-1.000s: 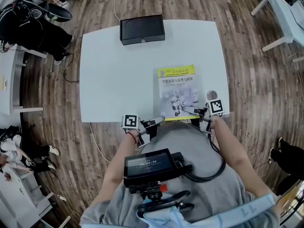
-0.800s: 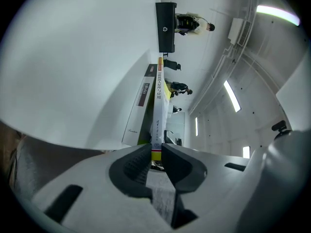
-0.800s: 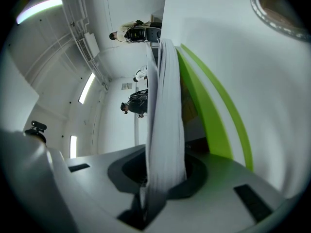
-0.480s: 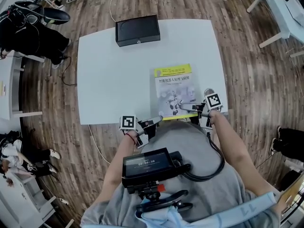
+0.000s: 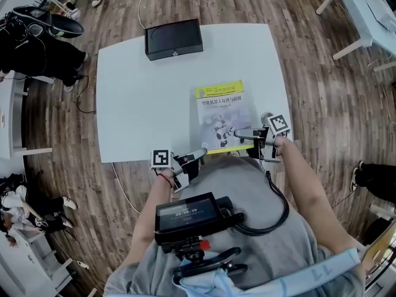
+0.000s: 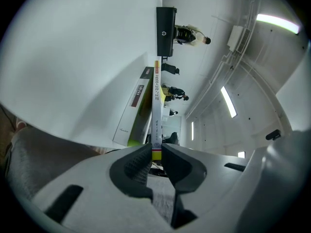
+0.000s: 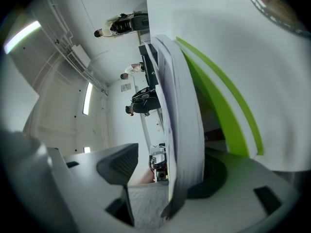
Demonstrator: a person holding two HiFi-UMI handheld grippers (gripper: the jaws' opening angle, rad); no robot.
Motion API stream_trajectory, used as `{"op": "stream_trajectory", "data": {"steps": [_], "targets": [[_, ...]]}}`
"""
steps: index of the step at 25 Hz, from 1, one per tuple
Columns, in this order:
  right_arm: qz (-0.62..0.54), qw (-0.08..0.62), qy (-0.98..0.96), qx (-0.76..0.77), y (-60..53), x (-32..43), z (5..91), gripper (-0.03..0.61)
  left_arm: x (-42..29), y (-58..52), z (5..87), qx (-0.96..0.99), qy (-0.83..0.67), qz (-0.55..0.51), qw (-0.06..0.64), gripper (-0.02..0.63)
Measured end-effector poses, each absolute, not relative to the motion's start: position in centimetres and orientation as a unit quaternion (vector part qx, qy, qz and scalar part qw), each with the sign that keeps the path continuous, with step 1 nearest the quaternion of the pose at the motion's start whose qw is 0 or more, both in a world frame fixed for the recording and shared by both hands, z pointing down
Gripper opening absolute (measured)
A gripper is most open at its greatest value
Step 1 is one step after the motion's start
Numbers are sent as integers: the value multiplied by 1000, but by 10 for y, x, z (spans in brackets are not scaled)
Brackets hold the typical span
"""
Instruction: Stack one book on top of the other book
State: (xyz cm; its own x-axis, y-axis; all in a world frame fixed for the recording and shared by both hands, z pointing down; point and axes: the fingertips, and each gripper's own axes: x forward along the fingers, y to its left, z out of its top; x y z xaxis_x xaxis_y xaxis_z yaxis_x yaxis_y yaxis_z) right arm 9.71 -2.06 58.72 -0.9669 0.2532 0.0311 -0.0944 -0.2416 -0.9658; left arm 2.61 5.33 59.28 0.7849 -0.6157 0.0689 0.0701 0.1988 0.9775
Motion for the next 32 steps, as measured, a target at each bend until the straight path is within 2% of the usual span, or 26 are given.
{"op": "stream_trajectory", "data": {"steps": [16,24,32], "targets": [[782,155,-602,-48,-30,154,572,270,25,55,592,579,-225,-233,748,69],[766,109,-634,-17,-53,195,547,270,26,55,608,595,-235,-185,746,71],[727,147,-671,16,-18,198,593,270,25,57,612,574,-237,-191,760,71]]}}
